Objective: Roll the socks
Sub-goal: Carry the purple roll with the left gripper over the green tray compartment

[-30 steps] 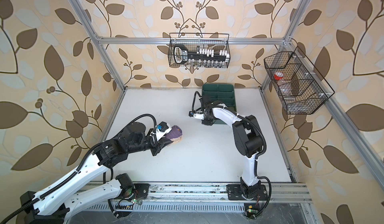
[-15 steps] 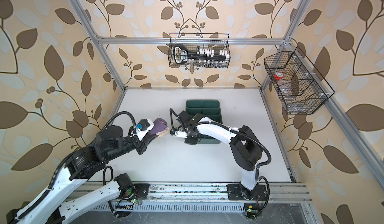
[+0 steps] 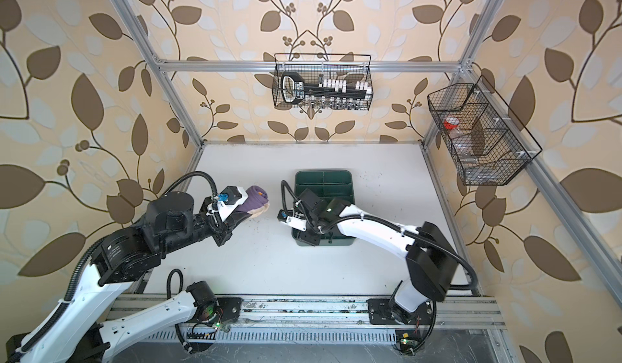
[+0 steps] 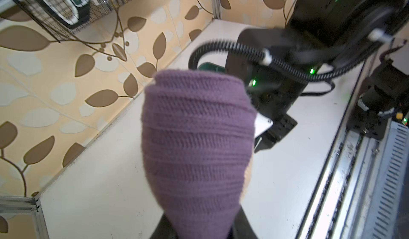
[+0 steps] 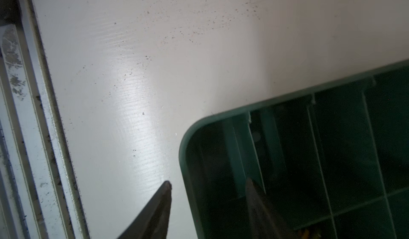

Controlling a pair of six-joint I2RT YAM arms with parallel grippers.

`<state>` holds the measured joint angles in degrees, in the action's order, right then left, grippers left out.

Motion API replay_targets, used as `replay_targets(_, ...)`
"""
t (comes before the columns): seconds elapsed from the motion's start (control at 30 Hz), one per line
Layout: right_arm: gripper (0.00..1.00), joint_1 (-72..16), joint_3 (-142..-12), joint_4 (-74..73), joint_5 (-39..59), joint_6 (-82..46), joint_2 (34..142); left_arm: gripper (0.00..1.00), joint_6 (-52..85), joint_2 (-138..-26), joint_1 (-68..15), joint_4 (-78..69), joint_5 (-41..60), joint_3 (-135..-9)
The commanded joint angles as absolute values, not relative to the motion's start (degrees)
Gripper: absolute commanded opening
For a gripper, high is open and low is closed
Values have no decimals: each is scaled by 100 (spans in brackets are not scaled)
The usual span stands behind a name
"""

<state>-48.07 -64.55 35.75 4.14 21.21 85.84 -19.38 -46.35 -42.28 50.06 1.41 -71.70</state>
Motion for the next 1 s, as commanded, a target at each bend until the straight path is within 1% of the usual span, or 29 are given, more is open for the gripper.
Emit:
replay_targets(0.0, 60, -4160, -6008, 3354, 171, 1626, 7125, 0, -2144, -5126, -4192, 5251, 622, -7518)
replay_targets(0.03, 67, -3917, -5787, 3258, -70, 1499, 6599, 0, -2116, -5372, -4201, 5273, 647, -7553)
replay_targets(0.17, 71, -3023, -5008, 2966, -821, 1217, 4567, 0, -1978, -6280, -4406, 5028, 385, -7555)
replay_targets(0.27, 74, -2480, -4504, 2768, -699, 1107, 3209, 0, -2053, -7037, -4821, 4656, -166, -7536)
replay_targets(0.37, 77, -2232, -4202, 2776, -688, 1031, 2437, 0, -2078, -7883, -5088, 4579, -488, -7808)
replay_targets(0.47, 78, -2171, -4157, 3035, -809, 1054, 2170, 0, -2155, -8680, -5318, 4535, -840, -8043)
replay_targets(0.57, 80, -2153, -4182, 3232, -875, 1125, 2149, 0, -2138, -9189, -5396, 4423, -888, -8146)
replay_targets(0.67, 80, -2162, -4202, 3296, -845, 1185, 2150, 0, -2172, -9463, -5411, 4061, -965, -8088)
replay_targets(0.8, 80, -2162, -4197, 3304, -752, 1248, 2154, 0, -2383, -9782, -5369, 3793, -1309, -8090)
replay_targets(0.97, 80, -2162, -4142, 3298, -739, 1283, 2159, 0, -2424, -9910, -5147, 3611, -1290, -8117)
